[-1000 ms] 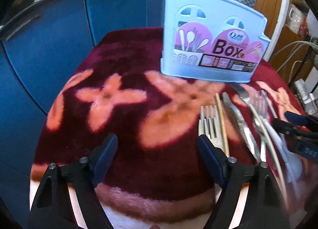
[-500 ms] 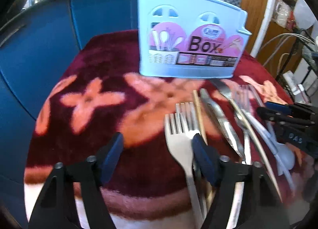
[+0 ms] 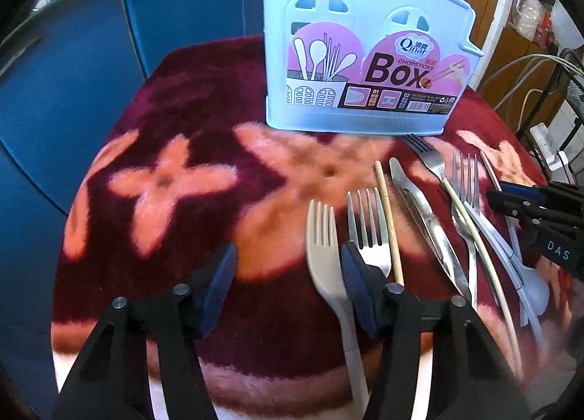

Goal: Organize utensils
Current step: 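Grasp a silver fork with the left tool while the right tool grasps a white chopstick, then lift the fork and chopstick and carry both over the blue 'Box' holder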

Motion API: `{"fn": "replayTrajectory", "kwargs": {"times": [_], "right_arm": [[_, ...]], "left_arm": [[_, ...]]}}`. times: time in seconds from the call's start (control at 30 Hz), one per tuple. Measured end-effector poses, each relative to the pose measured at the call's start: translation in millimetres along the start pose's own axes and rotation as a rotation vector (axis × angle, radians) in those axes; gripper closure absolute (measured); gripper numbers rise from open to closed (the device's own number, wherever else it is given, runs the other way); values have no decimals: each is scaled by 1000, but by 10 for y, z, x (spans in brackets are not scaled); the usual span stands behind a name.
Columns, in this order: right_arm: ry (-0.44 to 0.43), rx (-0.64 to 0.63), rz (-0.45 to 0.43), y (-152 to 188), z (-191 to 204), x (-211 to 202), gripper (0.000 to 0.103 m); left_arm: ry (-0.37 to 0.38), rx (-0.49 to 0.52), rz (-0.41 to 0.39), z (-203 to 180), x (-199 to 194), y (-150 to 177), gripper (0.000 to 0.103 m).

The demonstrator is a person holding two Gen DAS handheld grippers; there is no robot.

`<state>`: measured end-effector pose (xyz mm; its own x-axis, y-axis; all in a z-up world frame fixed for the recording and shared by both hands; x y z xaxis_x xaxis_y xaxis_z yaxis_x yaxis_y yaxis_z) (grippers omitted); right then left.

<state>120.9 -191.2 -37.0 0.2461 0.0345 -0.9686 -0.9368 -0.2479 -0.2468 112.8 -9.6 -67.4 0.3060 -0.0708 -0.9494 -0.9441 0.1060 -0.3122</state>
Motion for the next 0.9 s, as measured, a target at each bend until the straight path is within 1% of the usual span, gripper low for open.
{"fn": "replayTrajectory", "kwargs": {"times": [0.07,0.13,0.17,0.2,0.23,0.33,0.4,0.47,0.5,0.57,0.63,0.8,0.87,0.9], "right_arm": [[-17,2,22,-31,-19,13,79],[-34,8,41,-62,-39,23,79],[-46,13,47,-80,-51,23,80],[-56,19,51,-93,-62,24,83],[-61,21,54,-102,-75,20,86],[-78,38,51,-101,-109,-7,90],[-90,54,32,-92,-133,-52,91],[-91,68,7,-82,-141,-106,95],[-87,71,-16,-70,-143,-162,97],[-70,67,-62,-76,-77,-257,97],[-61,57,-114,-59,-46,-397,97],[-74,64,-234,-65,-11,-717,97],[-78,75,-298,-90,-12,-856,97],[-81,81,-329,-103,-10,-922,97]], "left_arm": [[2,24,16,-28,-3,-38,55],[19,44,33,-67,-14,-63,72],[26,48,37,-81,-24,-71,76],[32,50,41,-93,-31,-81,78],[39,53,42,-103,-36,-90,78],[70,51,36,-123,-71,-101,79],[85,45,19,-127,-126,-76,79],[90,38,0,-123,-175,-73,80],[96,33,-15,-119,-219,-72,80],[104,29,-43,-135,-311,-82,80],[107,26,-89,-143,-438,-98,80],[96,26,-206,-164,-762,-127,81],[91,22,-253,-178,-895,-156,82],[89,19,-269,-172,-954,-172,86]]}}
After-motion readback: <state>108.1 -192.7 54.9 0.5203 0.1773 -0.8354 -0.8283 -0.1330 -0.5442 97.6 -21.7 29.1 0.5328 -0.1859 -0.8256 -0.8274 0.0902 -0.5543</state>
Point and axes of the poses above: each gripper's, at about its wrist camera, not at the fingertips, and x roughly the way its jaws point, z to its left, y to its underside, the point moved 6 cm from there along x, roughly the way its jaws point, and after that the axes turned 15 degrees about z, right-handed, at the moved point
